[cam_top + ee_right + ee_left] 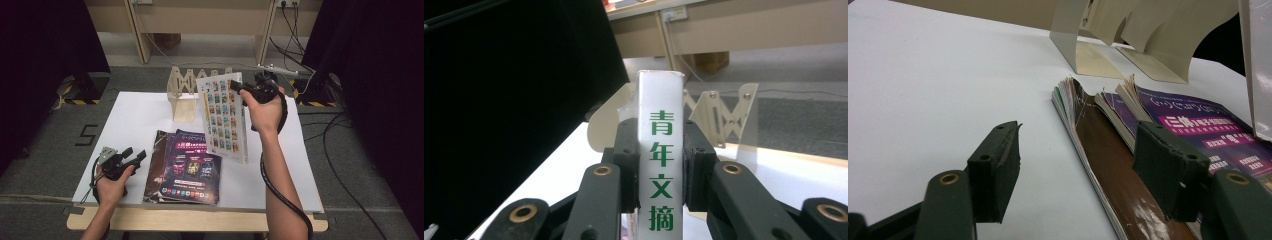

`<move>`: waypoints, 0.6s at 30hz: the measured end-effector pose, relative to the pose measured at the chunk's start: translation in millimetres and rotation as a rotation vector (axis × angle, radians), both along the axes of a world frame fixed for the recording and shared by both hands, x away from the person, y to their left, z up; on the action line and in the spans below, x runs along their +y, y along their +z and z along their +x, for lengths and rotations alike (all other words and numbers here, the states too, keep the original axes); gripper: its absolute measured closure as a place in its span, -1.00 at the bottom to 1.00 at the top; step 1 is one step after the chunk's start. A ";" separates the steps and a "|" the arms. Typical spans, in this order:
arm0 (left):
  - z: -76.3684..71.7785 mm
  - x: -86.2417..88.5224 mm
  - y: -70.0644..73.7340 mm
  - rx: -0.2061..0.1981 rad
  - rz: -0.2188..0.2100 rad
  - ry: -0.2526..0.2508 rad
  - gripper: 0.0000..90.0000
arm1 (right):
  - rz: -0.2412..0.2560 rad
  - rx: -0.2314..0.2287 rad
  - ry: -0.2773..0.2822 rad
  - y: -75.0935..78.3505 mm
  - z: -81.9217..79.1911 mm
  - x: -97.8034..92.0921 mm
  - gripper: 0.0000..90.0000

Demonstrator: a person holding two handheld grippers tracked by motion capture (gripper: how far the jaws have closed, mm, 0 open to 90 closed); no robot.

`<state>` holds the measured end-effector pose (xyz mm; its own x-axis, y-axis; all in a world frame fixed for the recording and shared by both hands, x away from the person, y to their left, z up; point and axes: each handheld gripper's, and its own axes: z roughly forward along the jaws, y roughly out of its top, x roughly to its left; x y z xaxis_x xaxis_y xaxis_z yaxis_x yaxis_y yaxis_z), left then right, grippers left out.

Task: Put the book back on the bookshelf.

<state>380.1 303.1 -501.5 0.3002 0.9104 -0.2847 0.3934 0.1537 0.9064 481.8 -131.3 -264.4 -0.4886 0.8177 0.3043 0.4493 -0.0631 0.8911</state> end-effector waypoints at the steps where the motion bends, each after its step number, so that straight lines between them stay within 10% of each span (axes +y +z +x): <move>1: 0.0 0.4 -0.1 0.001 0.001 -0.001 -0.23 | 0.000 0.001 -0.005 1.0 0.2 -0.4 0.65; 18: -0.1 0.8 0.0 0.002 -0.002 -0.003 -0.26 | -0.009 -0.034 -0.116 8.2 11.8 -6.8 0.65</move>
<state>380.0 303.9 -501.5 0.3019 0.9089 -0.2875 0.3958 0.1549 0.9052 493.6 -138.1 -256.1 -0.4003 0.8720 0.2818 0.4088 -0.1053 0.9065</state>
